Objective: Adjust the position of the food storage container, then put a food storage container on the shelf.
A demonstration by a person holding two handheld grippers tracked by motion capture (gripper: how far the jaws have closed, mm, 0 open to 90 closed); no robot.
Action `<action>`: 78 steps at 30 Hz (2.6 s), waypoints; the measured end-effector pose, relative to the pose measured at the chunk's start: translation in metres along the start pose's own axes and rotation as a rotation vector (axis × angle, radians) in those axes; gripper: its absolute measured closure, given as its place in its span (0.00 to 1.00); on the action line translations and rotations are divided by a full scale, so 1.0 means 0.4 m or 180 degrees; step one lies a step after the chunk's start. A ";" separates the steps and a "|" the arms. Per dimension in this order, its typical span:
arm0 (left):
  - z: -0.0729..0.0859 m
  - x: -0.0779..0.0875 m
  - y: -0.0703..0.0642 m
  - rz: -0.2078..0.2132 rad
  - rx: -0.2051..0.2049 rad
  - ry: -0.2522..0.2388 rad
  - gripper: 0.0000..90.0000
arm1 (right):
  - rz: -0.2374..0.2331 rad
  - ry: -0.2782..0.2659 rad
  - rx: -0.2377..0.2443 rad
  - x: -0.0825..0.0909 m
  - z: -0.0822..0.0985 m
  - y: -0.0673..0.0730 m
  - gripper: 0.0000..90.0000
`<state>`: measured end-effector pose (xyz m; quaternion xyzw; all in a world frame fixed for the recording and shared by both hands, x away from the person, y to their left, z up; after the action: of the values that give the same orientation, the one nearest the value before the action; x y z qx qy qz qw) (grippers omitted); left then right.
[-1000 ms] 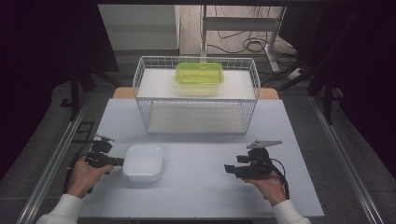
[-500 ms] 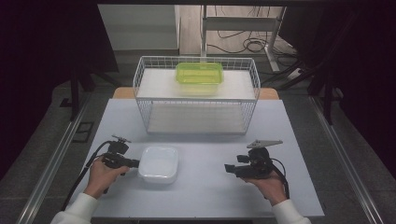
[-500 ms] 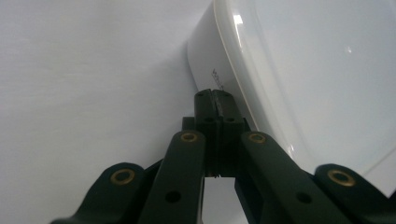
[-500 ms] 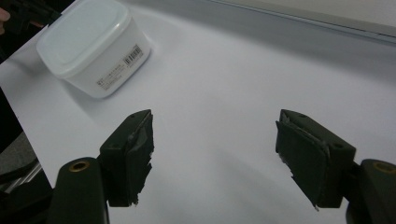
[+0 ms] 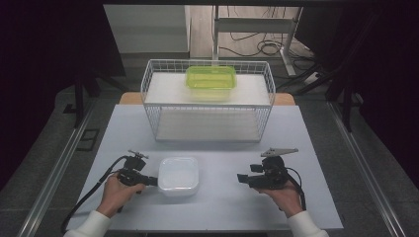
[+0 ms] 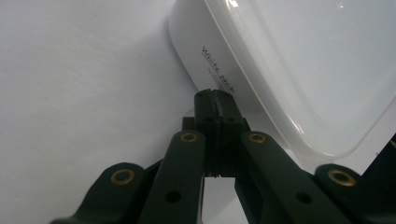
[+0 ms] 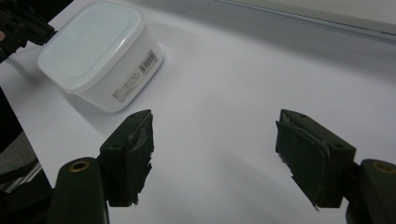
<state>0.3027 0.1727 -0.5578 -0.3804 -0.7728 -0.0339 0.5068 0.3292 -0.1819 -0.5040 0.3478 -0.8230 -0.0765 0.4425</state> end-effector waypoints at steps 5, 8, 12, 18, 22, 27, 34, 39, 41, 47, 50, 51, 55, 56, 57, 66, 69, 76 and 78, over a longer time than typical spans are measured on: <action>-0.019 -0.014 -0.019 0.0009 -0.0052 0.0002 0.99 | 0.0003 0.0004 0.0004 0.000 -0.001 0.000 0.31; -0.036 -0.026 -0.035 0.0053 -0.0083 -0.0007 0.99 | -0.0003 -0.0004 0.0002 0.000 -0.001 -0.001 0.31; -0.059 -0.049 -0.058 0.0100 -0.0130 -0.0005 0.99 | 0.0005 -0.0005 -0.0009 0.001 0.000 0.000 0.31; -0.086 -0.076 -0.080 0.0188 -0.0140 -0.0013 1.00 | -0.0001 -0.0007 -0.0001 0.002 0.000 -0.001 0.31; -0.104 -0.093 -0.090 0.0265 -0.0103 -0.0046 1.00 | -0.0002 -0.0002 -0.0006 0.002 -0.001 -0.001 0.31; -0.117 -0.098 -0.090 0.0252 -0.0073 -0.0126 0.99 | 0.0006 0.0000 -0.0003 0.002 0.000 -0.002 0.31; -0.127 -0.107 -0.079 0.0299 -0.0019 -0.0208 0.99 | 0.0025 0.0010 0.0022 0.001 0.003 -0.002 0.31; -0.128 -0.096 -0.077 0.0261 -0.0061 -0.0247 0.99 | 0.0027 0.0005 0.0011 0.002 0.004 -0.003 0.31; -0.129 -0.076 -0.077 0.0146 -0.0087 -0.0321 0.99 | 0.0032 -0.0006 0.0009 0.004 0.003 -0.004 0.31; -0.131 0.010 -0.091 0.0029 -0.0227 -0.0644 0.72 | 0.0056 -0.0142 0.0011 0.017 -0.001 -0.004 0.28; -0.130 0.052 -0.095 0.0043 -0.0186 -0.0824 0.51 | -0.0031 -0.0236 -0.0031 0.027 -0.006 -0.001 0.26; -0.128 0.065 -0.096 0.0031 -0.0176 -0.0878 0.47 | -0.0056 -0.0256 -0.0053 0.029 -0.008 -0.001 0.25; -0.120 0.088 -0.099 0.0097 -0.0128 -0.0999 0.39 | -0.0052 -0.0264 -0.0070 0.027 -0.015 -0.005 0.24; -0.117 0.085 -0.097 0.0088 -0.0118 -0.0988 0.38 | -0.0061 -0.0258 -0.0078 0.026 -0.018 -0.003 0.24; -0.114 0.080 -0.096 0.0088 -0.0098 -0.0974 0.37 | -0.0076 -0.0263 -0.0082 0.025 -0.021 -0.002 0.24; -0.112 0.073 -0.095 0.0115 -0.0022 -0.0978 0.32 | -0.0180 -0.0208 -0.0192 0.009 -0.030 -0.001 0.22; -0.114 0.071 -0.092 0.0169 0.0033 -0.1013 0.32 | -0.0221 -0.0201 -0.0222 -0.002 -0.035 0.004 0.23; -0.127 0.046 -0.094 0.0339 0.0202 -0.1037 0.34 | -0.0292 -0.0231 -0.0242 -0.015 -0.047 0.018 0.28; -0.132 0.036 -0.093 0.0367 0.0220 -0.1009 0.34 | -0.0292 -0.0222 -0.0243 -0.017 -0.047 0.021 0.30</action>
<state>0.3167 0.1313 -0.5084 -0.4069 -0.8207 0.0822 0.3926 0.3421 -0.1678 -0.4936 0.3652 -0.8176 -0.1401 0.4226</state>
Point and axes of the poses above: each handheld gripper's, and its own axes: x roughly backward along the jaws, z roughly out of its underside, y roughly to its left, the point moved 6 cm from there along -x, roughly forward along the jaws, and after that the axes turned 13 degrees about -x, right-handed, at the moved point
